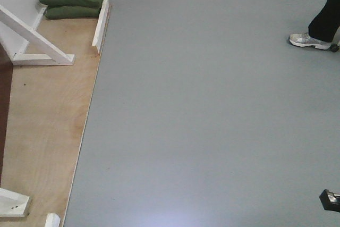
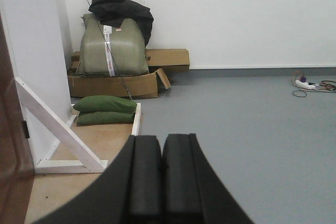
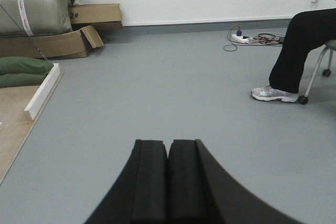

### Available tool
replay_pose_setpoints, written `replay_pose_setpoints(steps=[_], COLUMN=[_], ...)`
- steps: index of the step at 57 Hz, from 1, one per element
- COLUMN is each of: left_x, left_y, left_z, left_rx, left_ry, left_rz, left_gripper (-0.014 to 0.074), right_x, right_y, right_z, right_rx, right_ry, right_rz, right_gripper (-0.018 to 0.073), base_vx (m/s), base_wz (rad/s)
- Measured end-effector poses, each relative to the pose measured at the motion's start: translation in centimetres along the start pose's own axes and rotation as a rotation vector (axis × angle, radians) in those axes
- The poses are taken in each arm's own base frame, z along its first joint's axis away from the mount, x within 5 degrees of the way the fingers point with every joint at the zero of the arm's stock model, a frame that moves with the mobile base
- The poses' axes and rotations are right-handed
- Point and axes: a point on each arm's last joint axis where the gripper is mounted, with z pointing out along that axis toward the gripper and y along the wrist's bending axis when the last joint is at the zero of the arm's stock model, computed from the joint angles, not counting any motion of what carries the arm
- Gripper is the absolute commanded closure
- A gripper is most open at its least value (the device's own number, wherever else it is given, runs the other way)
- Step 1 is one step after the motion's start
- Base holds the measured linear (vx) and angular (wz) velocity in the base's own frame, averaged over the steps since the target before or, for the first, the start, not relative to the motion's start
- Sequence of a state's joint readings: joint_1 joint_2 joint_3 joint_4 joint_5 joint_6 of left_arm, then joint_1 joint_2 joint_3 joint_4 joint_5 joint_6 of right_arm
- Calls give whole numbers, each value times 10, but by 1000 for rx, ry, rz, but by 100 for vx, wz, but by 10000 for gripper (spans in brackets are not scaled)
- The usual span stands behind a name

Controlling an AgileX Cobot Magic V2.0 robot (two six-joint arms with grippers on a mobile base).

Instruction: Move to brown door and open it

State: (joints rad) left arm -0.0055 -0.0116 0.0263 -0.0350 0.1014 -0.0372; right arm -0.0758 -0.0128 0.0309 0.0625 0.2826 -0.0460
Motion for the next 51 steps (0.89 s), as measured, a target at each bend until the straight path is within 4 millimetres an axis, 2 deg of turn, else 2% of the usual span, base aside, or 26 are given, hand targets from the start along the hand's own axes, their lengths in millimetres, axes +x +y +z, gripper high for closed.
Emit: replay_pose_setpoints(steps=[30, 51], left_x=[0, 0], left_y=[0, 0], left_z=[0, 0], left_rx=[0, 0], left_ry=[0, 0], left_rz=[0, 0], left_gripper=[600, 600], right_x=[0, 0], right_y=[0, 0], right_z=[0, 0], right_rx=[0, 0], right_ry=[0, 0], right_rz=[0, 0], right_gripper=[559, 559], base_vx=[30, 16], base_wz=[1, 1])
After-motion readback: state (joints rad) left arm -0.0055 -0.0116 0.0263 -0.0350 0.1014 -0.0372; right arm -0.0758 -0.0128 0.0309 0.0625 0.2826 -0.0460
